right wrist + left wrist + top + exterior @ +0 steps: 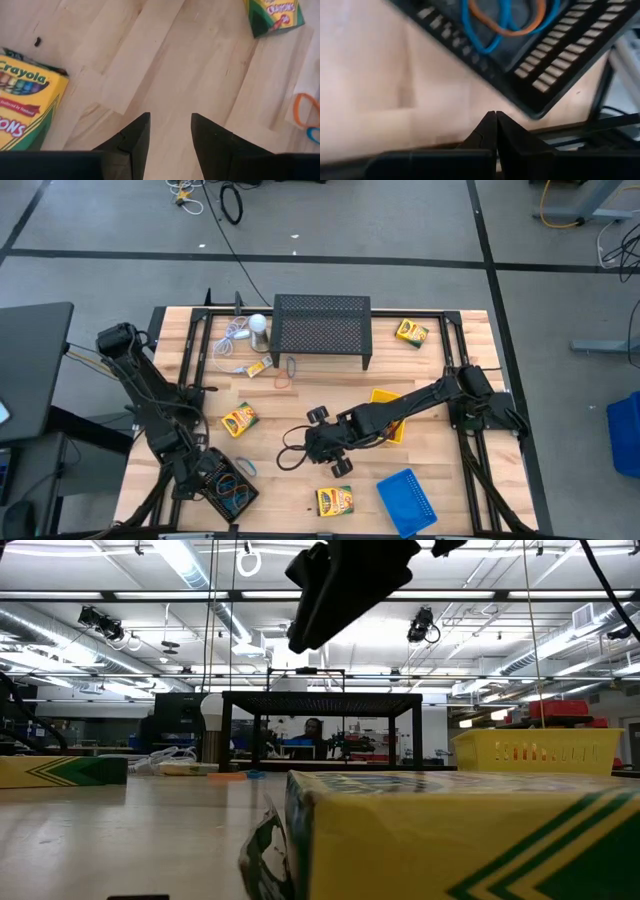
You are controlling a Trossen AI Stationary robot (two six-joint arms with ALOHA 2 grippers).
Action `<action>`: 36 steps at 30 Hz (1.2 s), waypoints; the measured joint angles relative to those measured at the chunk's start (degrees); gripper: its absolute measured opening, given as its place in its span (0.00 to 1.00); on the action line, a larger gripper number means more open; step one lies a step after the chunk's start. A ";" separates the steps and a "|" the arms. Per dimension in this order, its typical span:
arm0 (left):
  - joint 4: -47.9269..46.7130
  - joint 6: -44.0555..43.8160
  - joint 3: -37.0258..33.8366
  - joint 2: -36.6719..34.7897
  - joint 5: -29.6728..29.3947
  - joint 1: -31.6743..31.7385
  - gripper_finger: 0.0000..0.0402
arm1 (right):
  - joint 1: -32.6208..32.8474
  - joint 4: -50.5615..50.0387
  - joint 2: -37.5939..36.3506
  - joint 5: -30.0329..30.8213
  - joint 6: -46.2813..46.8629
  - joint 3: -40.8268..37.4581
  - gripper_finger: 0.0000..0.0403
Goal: Pick & Place Office Desk Supplies
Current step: Move the black basket to the center of the table
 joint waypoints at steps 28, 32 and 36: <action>20.86 32.22 -1.13 4.42 -6.48 15.92 0.00 | 0.30 -6.89 0.00 0.08 3.11 0.00 0.28; 24.28 34.95 -1.13 4.42 -4.93 17.48 0.00 | 0.30 -7.08 0.00 -0.02 3.09 0.00 0.28; 24.55 35.35 -1.13 5.32 -4.05 17.99 0.00 | 0.27 -7.26 0.00 -0.01 3.11 0.00 0.28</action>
